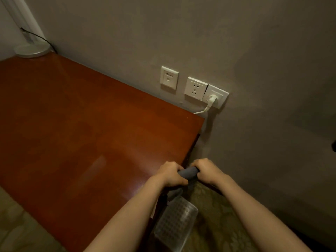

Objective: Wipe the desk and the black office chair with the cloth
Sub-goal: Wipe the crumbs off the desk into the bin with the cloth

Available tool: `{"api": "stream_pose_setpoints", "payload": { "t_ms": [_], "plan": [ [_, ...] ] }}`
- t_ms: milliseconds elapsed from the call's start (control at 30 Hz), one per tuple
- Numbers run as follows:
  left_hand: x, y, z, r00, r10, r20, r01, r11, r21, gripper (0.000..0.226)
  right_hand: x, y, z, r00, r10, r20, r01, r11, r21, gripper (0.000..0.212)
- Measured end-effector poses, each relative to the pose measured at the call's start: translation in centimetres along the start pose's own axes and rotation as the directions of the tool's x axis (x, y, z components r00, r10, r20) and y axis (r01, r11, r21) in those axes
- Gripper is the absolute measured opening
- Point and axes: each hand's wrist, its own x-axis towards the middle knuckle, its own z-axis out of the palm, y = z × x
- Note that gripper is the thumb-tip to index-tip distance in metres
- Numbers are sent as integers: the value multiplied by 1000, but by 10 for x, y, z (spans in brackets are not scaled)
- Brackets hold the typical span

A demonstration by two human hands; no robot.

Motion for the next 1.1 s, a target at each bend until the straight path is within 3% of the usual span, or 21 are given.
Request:
{"api": "stream_pose_setpoints", "payload": {
  "t_ms": [100, 233, 367, 533, 667, 833, 933, 1100],
  "plan": [
    [5, 13, 14, 1000, 15, -19, -14, 1000, 12, 35, -6, 15, 2, 999, 42, -4, -43, 999, -12, 31],
    [13, 31, -19, 980, 99, -172, -85, 992, 88, 40, 11, 23, -27, 974, 43, -223, -32, 998, 53, 38],
    [25, 38, -69, 934, 175, -310, -101, 965, 240, 42, 46, 13, -60, 904, -19, -428, 31, 999, 22, 41],
    [52, 25, -110, 870, 211, -446, -89, 956, 279, 47, 86, -4, -85, 816, -100, -569, 118, 993, -4, 51],
    [80, 8, -123, 891, 185, -414, -34, 938, 345, 52, 119, -7, -80, 866, -135, -481, 83, 988, -127, 48],
    [100, -13, -109, 890, 169, -423, -34, 951, 309, 50, 145, -3, -67, 957, -60, -285, 47, 998, -50, 50],
    [100, -14, -100, 861, 151, -486, -33, 970, 242, 48, 152, -4, -79, 974, -42, -225, 32, 998, -46, 45],
    [90, -5, -99, 921, 98, -377, -24, 981, 195, 46, 140, -2, -81, 979, -23, -202, 6, 996, -85, 38]
  ]
}}
